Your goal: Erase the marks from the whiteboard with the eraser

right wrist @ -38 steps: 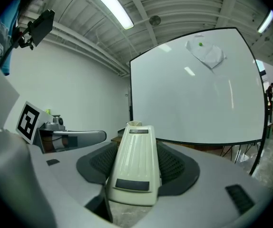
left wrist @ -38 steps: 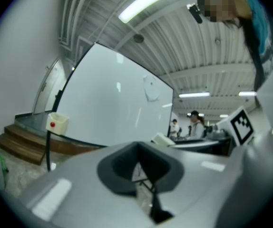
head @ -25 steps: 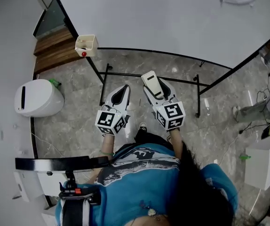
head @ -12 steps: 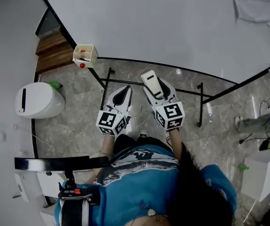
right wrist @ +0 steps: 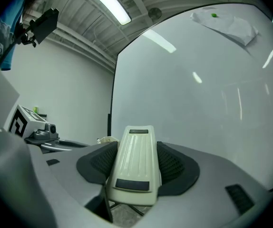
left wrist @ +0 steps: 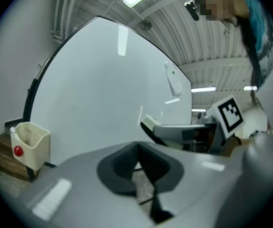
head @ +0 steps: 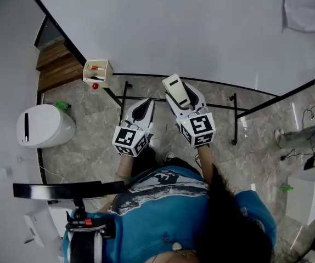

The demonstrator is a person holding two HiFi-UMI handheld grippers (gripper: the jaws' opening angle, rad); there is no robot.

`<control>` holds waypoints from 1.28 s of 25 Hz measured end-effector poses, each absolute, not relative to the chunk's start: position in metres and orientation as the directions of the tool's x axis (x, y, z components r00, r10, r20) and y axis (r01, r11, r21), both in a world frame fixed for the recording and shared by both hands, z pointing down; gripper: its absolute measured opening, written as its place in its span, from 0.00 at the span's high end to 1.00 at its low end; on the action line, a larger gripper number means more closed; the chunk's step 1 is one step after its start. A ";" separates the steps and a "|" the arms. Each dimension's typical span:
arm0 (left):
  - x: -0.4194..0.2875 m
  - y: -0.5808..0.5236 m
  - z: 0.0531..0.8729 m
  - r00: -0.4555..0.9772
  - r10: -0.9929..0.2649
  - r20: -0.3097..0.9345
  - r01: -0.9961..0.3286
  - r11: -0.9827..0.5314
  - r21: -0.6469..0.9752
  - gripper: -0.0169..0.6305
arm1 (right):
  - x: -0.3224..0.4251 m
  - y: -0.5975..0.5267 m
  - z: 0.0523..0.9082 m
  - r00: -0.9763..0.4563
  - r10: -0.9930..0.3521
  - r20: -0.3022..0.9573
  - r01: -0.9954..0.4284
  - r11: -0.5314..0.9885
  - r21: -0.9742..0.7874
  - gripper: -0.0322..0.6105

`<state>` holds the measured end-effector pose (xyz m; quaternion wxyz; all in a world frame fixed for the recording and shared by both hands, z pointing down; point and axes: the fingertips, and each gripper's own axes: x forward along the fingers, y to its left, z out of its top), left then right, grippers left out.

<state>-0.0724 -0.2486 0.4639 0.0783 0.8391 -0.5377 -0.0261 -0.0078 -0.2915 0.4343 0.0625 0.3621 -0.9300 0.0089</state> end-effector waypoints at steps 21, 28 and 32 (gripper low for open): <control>-0.100 -0.321 0.453 0.624 -0.781 0.030 -0.775 -0.614 0.151 0.97 | 0.014 -0.418 0.204 -0.490 -0.815 -0.309 -0.859 0.392 0.330 0.54; -0.092 -0.321 0.452 0.635 -0.772 0.027 -0.766 -0.625 0.149 0.97 | 0.076 -0.430 0.125 -0.369 -0.795 -0.482 -0.924 0.254 0.288 0.54; -0.097 -0.324 0.451 0.623 -0.782 0.026 -0.776 -0.613 0.152 0.97 | 0.084 -0.436 0.116 -0.345 -0.794 -0.501 -0.929 0.215 0.300 0.54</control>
